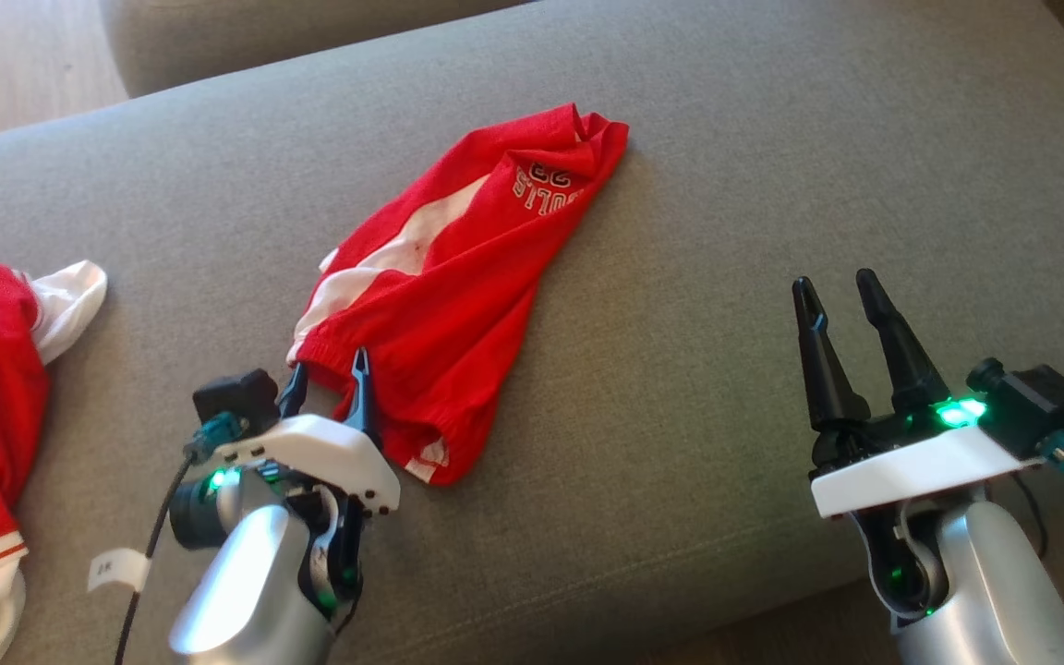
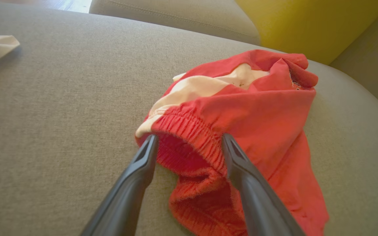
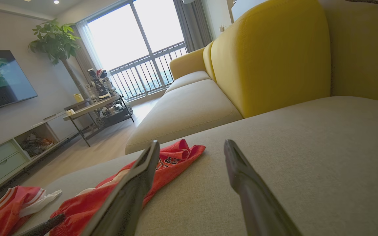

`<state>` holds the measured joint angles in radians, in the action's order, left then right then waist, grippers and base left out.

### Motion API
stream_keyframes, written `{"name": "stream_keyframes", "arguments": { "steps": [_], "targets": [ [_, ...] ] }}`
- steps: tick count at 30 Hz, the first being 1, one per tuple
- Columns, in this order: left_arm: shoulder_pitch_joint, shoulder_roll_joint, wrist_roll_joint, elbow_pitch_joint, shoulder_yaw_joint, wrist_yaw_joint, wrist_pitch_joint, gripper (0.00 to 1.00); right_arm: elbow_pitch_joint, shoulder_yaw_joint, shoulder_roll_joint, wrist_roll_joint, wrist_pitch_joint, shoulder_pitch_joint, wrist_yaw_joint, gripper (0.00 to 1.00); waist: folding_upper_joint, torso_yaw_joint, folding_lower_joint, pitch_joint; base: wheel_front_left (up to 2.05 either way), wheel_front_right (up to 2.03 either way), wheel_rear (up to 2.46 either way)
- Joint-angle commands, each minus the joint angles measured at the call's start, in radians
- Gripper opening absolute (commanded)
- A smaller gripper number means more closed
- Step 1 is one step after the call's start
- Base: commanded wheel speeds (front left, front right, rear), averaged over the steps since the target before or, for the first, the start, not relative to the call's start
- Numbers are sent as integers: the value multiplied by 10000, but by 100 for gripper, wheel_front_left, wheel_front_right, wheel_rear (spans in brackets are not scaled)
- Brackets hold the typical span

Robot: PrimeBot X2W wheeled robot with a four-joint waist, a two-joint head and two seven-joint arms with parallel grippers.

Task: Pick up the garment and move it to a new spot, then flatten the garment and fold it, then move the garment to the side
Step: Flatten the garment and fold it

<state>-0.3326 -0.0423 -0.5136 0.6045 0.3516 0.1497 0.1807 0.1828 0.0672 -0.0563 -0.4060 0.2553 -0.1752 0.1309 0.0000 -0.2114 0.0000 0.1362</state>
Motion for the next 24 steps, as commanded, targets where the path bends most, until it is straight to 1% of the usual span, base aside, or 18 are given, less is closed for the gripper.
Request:
{"name": "stream_keyframes", "arguments": {
  "steps": [1, 6, 7, 8, 9, 12, 17, 20, 24],
  "targets": [
    [-536, -80, -115, -133, -273, 7, 34, 100, -373, 195, 60, -65, 64, -370, -2, 100, 0, -78, 0, 80, 0, 0, 0],
    [-806, -80, -249, 126, -267, -32, 100, 100, -411, 228, 60, -82, 64, -422, -2, 100, 0, -164, 0, 196, 0, 0, 0],
    [-886, -89, -236, 188, -225, -89, 89, 85, -422, 256, 60, -81, 64, -433, -2, 100, 0, -191, 0, 231, 0, 0, 0],
    [-979, -111, -217, 219, -196, -153, 119, 25, -434, 284, 60, -78, 64, -448, -2, 100, 0, -215, 0, 267, 0, 0, 0],
    [-1084, -153, -170, 213, -188, -182, 197, 0, -451, 311, 60, -77, 64, -467, -2, 100, 0, -240, 0, 305, 0, 0, 0],
    [-1505, -398, 188, -32, -165, -203, 542, 0, -476, 373, 60, -99, 64, -527, -2, 100, 0, -330, 0, 377, 0, 0, 0],
    [-2333, -788, 1288, -1047, 337, -354, 764, 0, -539, 382, 60, -338, 64, -583, -2, 100, 0, -499, 0, 301, 0, 0, 0],
    [-2784, -761, 1728, -1608, 803, -553, 770, 0, -538, 402, 60, -541, 64, -590, -2, 100, 0, -622, 0, 157, 0, 0, 0],
    [-3525, -426, 1968, -2167, 1531, -826, 418, 0, -455, 427, 60, -783, 64, -595, -2, 100, 0, -833, 0, -121, 0, 0, 0]
  ]
}}
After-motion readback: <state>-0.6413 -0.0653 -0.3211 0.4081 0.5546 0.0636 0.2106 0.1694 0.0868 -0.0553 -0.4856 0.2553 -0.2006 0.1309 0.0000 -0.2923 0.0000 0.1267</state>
